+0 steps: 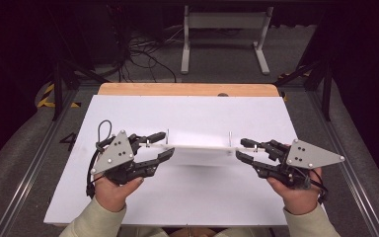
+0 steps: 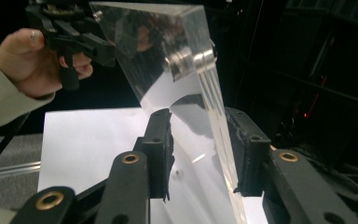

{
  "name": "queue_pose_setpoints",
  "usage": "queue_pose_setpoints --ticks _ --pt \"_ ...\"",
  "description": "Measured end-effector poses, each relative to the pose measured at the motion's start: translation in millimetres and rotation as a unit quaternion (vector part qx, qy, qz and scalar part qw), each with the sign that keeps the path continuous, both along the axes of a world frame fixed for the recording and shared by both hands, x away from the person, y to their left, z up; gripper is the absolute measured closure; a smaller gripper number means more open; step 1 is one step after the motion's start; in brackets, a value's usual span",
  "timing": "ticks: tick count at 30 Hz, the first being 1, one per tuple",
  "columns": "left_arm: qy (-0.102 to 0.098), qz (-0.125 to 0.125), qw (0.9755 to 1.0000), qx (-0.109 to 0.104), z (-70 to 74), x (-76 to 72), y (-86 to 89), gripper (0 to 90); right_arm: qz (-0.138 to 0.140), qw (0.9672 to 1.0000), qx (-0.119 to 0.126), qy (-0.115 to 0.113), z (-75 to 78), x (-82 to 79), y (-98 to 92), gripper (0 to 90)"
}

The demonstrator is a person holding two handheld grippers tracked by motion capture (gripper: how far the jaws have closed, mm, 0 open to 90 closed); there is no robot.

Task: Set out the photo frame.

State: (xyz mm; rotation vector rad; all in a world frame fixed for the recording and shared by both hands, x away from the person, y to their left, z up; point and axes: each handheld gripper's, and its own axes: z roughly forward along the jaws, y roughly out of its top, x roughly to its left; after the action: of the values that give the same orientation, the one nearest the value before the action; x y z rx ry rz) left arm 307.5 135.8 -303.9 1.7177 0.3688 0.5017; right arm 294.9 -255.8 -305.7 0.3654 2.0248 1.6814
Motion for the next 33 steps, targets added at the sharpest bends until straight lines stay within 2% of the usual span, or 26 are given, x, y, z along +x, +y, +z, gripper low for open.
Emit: queue_pose_setpoints --ticks 4,9,12,14,21,33 --pt "0.012 0.027 0.9994 -0.017 -2.5 6.8 7.9 42.2 -0.007 0.9999 0.006 -0.008 3.8 8.8 0.8 63.2" --pt "0.027 0.062 0.9977 -0.005 -14.2 17.3 17.7 38.6 -0.023 0.9991 0.034 -0.014 8.7 31.0 0.4 61.4" --pt "0.039 0.07 0.9968 0.004 -20.0 21.6 23.0 37.7 -0.037 0.9983 0.043 -0.013 12.3 45.1 -0.6 61.1" --pt "0.047 0.076 0.996 0.004 -23.8 24.5 27.1 37.5 -0.039 0.9981 0.049 -0.004 14.7 55.0 -1.4 61.0" --pt "0.061 0.091 0.994 0.01 -32.3 29.3 37.5 37.5 -0.074 0.9964 0.039 0.007 18.9 83.2 -1.5 60.3" --pt "0.082 0.102 0.9912 0.022 -45.4 35.0 45.8 37.6 -0.13 0.9906 0.015 0.039 4.7 122.8 -5.3 58.7"
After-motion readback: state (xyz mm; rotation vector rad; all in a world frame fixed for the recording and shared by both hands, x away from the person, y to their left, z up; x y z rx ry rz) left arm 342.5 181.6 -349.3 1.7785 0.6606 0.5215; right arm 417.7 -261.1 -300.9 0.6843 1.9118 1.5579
